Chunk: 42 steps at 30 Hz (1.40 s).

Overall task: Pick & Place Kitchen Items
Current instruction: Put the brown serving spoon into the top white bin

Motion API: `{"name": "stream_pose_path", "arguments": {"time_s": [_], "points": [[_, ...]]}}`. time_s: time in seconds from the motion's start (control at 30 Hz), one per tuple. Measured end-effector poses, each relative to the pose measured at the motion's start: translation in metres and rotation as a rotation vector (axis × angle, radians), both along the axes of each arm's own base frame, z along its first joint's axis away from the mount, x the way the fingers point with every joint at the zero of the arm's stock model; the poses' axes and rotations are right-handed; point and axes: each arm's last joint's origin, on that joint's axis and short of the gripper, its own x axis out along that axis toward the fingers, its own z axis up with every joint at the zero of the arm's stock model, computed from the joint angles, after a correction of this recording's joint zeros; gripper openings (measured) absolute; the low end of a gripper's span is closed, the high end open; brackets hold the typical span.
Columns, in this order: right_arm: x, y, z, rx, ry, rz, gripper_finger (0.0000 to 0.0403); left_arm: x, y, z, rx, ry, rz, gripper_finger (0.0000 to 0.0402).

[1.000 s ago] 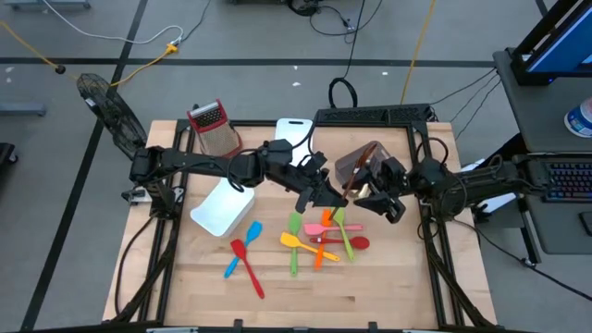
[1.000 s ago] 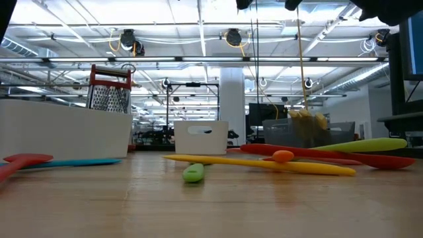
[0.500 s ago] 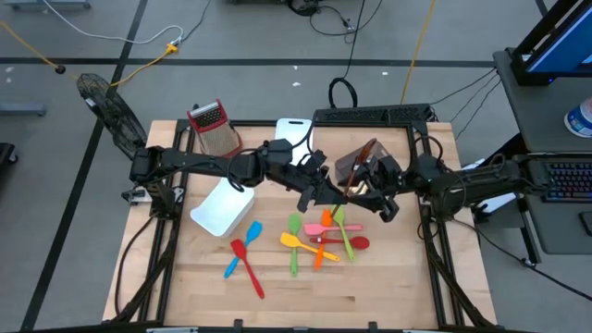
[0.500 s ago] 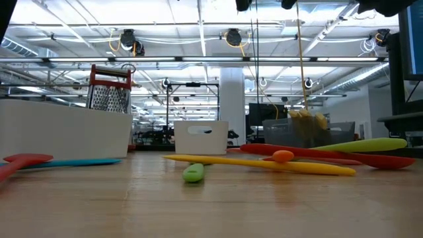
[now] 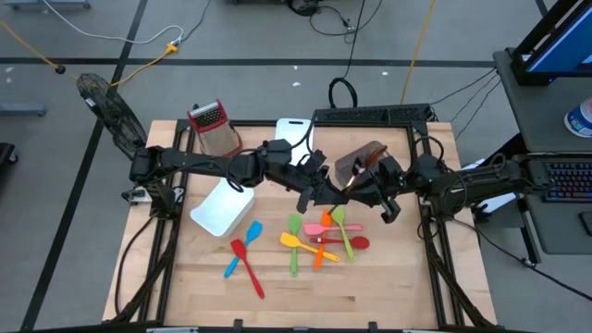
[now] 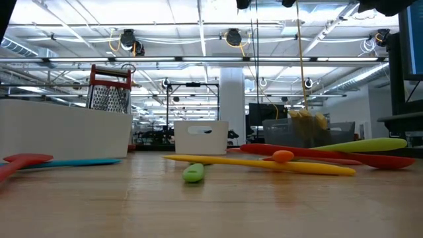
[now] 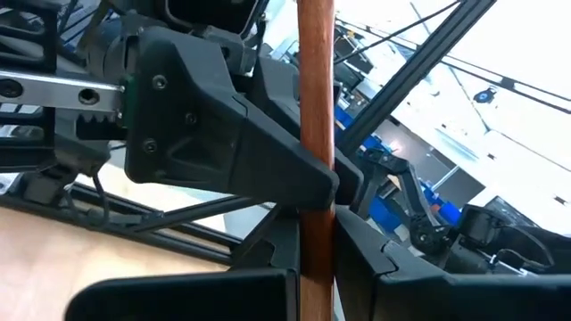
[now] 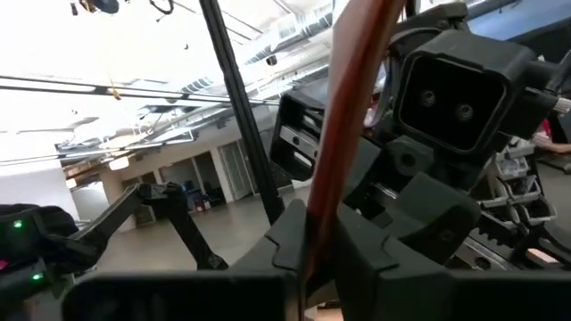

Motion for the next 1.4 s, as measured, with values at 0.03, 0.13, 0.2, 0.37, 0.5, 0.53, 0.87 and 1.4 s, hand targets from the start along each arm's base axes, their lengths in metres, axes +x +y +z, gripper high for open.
{"name": "stream_pose_path", "arguments": {"time_s": [0.03,0.13,0.2,0.37,0.5,0.53,0.87,1.4], "points": [[0.000,0.000,0.000,0.006,0.003,0.004,0.0021,0.000,0.000,0.000,0.002,0.000,0.000,0.0028],[0.000,0.000,-0.001,0.035,0.017,0.010,0.0021,0.000,0.001,0.000,0.037,-0.013,0.011,0.0037],[0.000,0.000,-0.001,0.047,0.027,0.009,0.0019,0.000,0.001,-0.001,0.078,-0.027,0.039,0.0054],[0.001,-0.001,-0.002,0.084,0.042,0.011,0.0018,0.000,0.007,-0.001,0.107,-0.038,0.044,0.0095],[0.002,-0.004,-0.004,0.105,0.081,0.002,0.0017,0.000,0.013,-0.002,0.051,-0.004,0.027,0.0107],[0.002,-0.005,-0.005,0.117,0.098,0.001,0.0017,0.000,0.014,-0.003,0.048,-0.001,0.014,0.0107],[0.004,-0.011,-0.014,0.192,0.203,-0.015,0.0017,-0.002,0.033,-0.013,0.079,0.082,-0.020,0.0101],[0.005,-0.014,-0.019,0.189,0.249,-0.034,0.0017,-0.001,0.021,-0.016,0.087,0.114,-0.001,0.0102]]}}
